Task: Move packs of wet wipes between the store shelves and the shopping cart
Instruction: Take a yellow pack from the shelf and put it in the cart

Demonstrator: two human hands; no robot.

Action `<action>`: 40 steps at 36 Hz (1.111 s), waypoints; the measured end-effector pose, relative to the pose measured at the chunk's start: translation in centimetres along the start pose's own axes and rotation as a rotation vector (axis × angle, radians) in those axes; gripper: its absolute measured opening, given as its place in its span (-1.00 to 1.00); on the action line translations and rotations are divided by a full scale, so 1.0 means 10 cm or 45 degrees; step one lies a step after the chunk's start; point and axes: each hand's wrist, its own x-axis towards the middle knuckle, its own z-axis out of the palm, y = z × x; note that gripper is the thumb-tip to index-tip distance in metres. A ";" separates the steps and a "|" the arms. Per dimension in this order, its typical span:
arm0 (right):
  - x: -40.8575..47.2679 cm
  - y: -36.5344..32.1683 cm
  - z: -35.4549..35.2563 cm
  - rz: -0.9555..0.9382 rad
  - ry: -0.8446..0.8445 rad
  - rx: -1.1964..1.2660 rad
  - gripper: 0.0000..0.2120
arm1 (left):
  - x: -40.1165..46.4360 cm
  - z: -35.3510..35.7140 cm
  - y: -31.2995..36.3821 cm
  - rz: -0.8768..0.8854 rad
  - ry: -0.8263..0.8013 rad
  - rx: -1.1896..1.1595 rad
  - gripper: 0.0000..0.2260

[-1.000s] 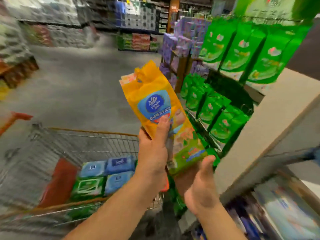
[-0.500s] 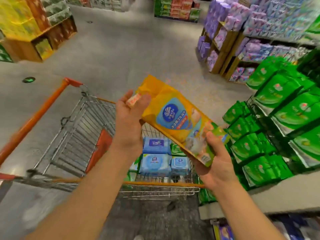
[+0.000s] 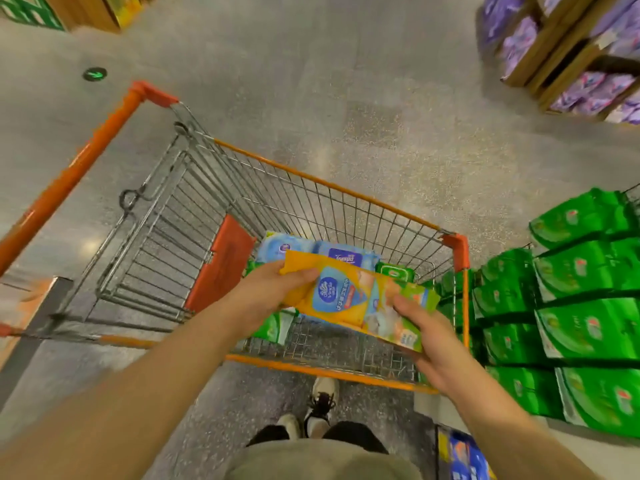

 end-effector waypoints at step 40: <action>2.35 2.10 -0.83 0.868 0.205 -0.414 -0.69 | 2.22 0.23 -2.54 -0.834 0.184 0.221 -0.58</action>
